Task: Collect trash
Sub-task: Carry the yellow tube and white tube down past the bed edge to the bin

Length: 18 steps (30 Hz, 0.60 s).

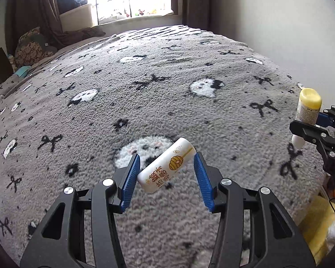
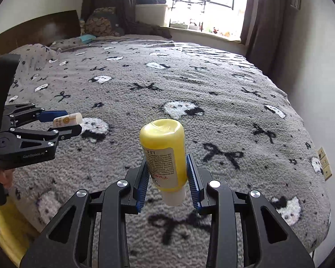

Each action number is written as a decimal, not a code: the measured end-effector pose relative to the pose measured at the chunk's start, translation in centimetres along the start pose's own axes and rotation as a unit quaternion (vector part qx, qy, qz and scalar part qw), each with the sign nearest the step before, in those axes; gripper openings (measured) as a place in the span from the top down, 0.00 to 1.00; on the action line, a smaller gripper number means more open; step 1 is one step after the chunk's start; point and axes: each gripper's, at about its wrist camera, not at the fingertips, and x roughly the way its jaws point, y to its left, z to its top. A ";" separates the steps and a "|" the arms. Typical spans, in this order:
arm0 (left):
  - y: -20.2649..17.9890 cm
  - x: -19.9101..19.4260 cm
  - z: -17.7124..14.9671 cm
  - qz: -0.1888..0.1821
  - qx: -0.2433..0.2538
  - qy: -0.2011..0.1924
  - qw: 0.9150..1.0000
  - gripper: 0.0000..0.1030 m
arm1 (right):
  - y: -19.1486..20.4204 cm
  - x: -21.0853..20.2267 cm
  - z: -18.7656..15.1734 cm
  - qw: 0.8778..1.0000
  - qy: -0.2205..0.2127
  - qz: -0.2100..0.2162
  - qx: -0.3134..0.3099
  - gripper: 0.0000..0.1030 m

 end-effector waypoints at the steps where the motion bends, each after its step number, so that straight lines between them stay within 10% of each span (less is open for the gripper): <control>1: -0.3 -0.8 -0.6 -0.003 0.001 -0.004 1.000 0.54 | 0.1 -0.8 -0.5 1.000 -0.004 -0.002 -0.001 0.68; 18: -4.0 -11.2 -14.0 -0.008 0.003 -0.040 0.999 0.54 | 5.1 -9.7 -11.1 0.999 -0.024 0.024 -0.030 0.68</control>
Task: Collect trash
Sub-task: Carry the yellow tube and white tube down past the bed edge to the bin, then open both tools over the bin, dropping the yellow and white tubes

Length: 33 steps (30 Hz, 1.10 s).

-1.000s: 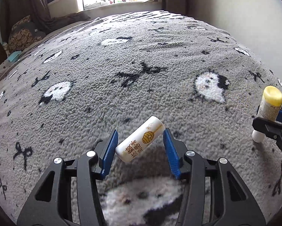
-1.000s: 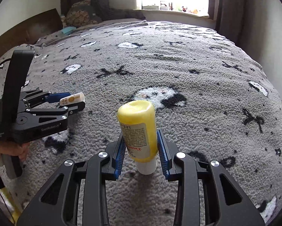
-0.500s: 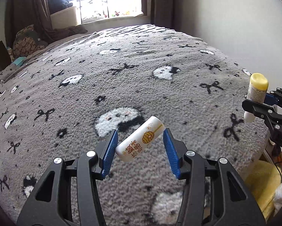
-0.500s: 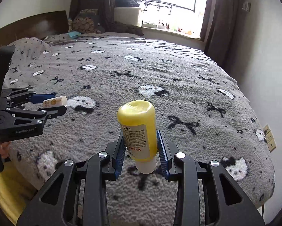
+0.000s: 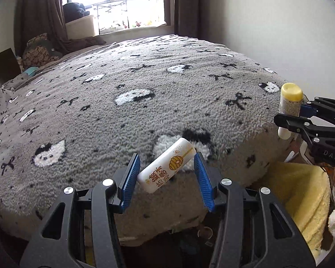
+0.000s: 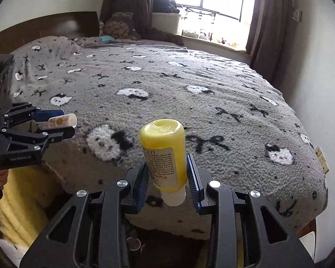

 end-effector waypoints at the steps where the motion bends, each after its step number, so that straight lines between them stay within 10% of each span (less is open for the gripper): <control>1: -0.2 -0.3 -0.8 -0.002 -0.005 0.000 1.000 0.54 | 0.5 -0.3 -0.7 1.000 0.002 0.005 0.000 0.67; 20: -4.0 6.1 -14.2 -0.017 -0.009 0.122 0.992 0.54 | 3.8 6.5 -12.8 0.981 0.149 0.070 0.100 0.68; 33: -2.5 11.8 -18.5 -0.061 -0.061 0.224 0.971 0.54 | 6.0 10.5 -16.6 0.967 0.220 0.075 0.103 0.68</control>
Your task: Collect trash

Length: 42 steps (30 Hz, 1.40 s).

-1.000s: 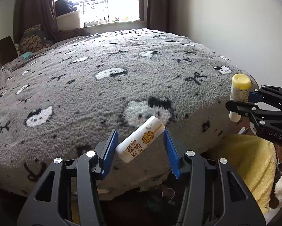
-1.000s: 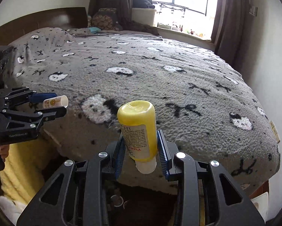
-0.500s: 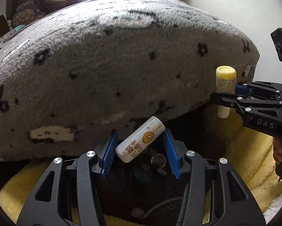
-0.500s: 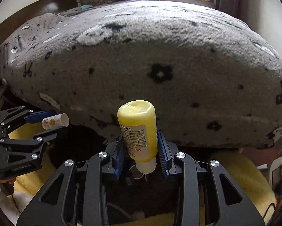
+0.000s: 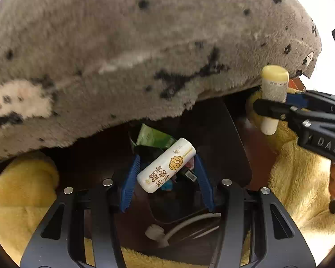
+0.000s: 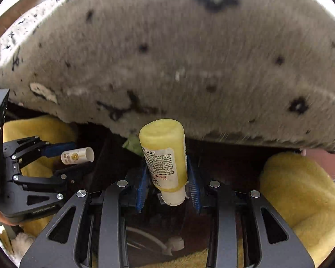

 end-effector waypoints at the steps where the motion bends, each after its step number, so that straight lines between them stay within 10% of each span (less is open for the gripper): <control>1: 0.1 0.3 0.0 -0.004 -0.001 0.005 1.000 0.54 | -0.1 0.5 -0.1 1.000 0.008 0.003 0.003 0.67; 15: -0.1 2.7 -0.2 -0.017 -0.010 0.028 0.999 0.41 | -0.8 2.7 0.5 0.999 0.032 0.023 0.023 0.65; 23: 0.8 -0.3 1.0 0.004 -0.022 0.004 1.000 0.31 | -2.5 -0.2 1.7 0.999 0.009 0.002 0.052 0.38; 30: 0.6 -6.7 3.0 0.027 -0.024 -0.077 0.996 0.09 | -4.4 -6.6 3.4 0.995 -0.065 -0.050 0.055 0.04; 42: -1.5 -22.0 6.9 0.077 -0.008 -0.275 0.958 0.08 | -2.5 -20.5 7.3 0.956 -0.254 -0.147 0.007 0.03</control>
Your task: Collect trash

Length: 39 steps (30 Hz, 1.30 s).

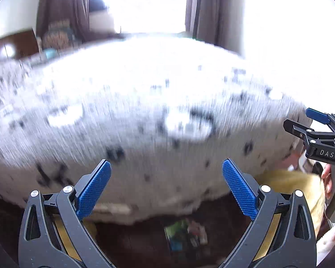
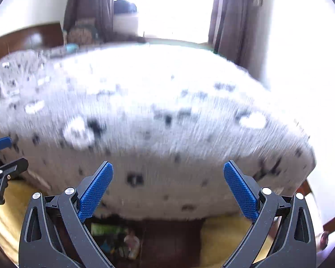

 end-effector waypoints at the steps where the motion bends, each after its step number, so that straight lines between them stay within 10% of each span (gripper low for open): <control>1: 0.2 -1.0 0.9 0.005 0.005 -0.021 1.000 0.08 | -0.3 -1.1 0.9 1.000 -0.019 -0.003 0.003 0.03; 13: -0.7 -9.2 8.1 0.052 0.022 -0.165 0.985 0.08 | -1.6 -8.7 7.1 0.986 -0.154 -0.041 0.050 0.03; 39: 0.2 -9.1 6.1 0.071 -0.030 -0.175 0.982 0.08 | 0.6 -9.1 5.5 0.983 -0.169 -0.045 0.059 0.03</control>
